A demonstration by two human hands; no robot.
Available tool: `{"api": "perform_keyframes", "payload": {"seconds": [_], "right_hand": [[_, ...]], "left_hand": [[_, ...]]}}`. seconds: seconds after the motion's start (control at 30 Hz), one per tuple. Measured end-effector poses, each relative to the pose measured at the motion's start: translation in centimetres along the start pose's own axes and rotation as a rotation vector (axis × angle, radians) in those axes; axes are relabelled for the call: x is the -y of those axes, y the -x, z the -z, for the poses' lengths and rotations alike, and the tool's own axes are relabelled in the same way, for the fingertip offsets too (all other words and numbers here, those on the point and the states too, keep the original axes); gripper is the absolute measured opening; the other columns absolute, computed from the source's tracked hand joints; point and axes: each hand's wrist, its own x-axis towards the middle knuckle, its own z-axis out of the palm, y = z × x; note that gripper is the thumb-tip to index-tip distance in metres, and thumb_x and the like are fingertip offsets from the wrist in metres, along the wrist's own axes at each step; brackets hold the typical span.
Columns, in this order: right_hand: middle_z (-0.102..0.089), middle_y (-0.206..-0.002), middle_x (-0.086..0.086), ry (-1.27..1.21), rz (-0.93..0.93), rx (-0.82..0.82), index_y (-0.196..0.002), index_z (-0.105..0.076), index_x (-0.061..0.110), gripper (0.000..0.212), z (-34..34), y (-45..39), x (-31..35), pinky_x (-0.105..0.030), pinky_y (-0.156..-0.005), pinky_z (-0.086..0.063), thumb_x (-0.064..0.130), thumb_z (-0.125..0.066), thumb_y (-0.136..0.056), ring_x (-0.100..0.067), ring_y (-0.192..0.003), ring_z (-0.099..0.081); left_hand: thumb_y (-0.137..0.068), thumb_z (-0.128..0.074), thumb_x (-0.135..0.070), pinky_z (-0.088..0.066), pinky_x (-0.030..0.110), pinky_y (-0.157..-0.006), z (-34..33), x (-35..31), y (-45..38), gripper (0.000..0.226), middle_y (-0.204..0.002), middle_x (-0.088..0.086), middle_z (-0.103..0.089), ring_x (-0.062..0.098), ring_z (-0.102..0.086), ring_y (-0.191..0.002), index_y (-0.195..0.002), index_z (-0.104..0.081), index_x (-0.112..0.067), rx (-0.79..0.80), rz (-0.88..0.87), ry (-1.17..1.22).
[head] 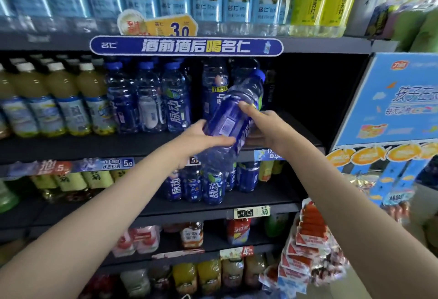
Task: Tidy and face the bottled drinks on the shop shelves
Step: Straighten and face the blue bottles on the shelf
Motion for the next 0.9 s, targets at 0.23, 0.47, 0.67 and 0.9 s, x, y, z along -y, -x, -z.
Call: {"api": "perform_keyframes", "payload": {"seconds": [0.23,0.47,0.67,0.9], "right_hand": [[-0.072,-0.093,-0.012,-0.478,-0.08,-0.018,-0.103,-0.063,0.004,0.038,-4.7,3.1,-0.1,-0.047,-0.079,-0.057,0.029,-0.076,-0.078,-0.026,-0.082,-0.07],[-0.072,-0.102,-0.012,-0.435,0.113,-0.02,-0.114,-0.064,0.006,0.04,-5.2,3.7,0.5,-0.044,-0.083,-0.056,0.022,-0.075,-0.079,-0.027,-0.091,-0.07],[-0.073,-0.092,0.0,-0.208,0.281,0.144,-0.105,-0.063,0.013,0.04,-4.1,4.5,2.0,-0.034,-0.075,-0.056,0.024,-0.076,-0.069,-0.018,-0.083,-0.07],[-0.056,-0.126,-0.003,0.198,0.414,-0.049,-0.146,-0.023,0.025,0.095,-5.9,5.1,4.0,-0.037,-0.091,-0.051,0.036,-0.08,-0.071,-0.019,-0.109,-0.06]], "left_hand": [[-0.061,-0.079,-0.049,-0.038,0.038,-0.097,1.7,2.0,2.9,0.094,-0.127,0.01,-0.046,0.028,-0.042,-0.117,-0.137,-0.033,-0.017,-0.429,-0.394,-0.979],[-0.068,-0.078,-0.048,-0.042,0.043,-0.1,4.3,1.5,4.7,0.098,-0.136,0.001,-0.046,0.022,-0.051,-0.117,-0.142,-0.017,-0.028,-0.207,-0.358,-0.707],[-0.073,-0.078,-0.026,-0.041,0.025,-0.092,4.9,0.4,5.6,0.079,-0.118,-0.011,-0.055,0.007,-0.054,-0.107,-0.135,-0.03,-0.029,-0.026,-0.195,-0.191],[-0.066,-0.083,-0.031,-0.047,0.029,-0.089,2.0,1.0,5.4,0.076,-0.117,-0.003,-0.059,0.016,-0.058,-0.107,-0.128,-0.043,-0.015,-0.338,-0.221,-0.127]]}}
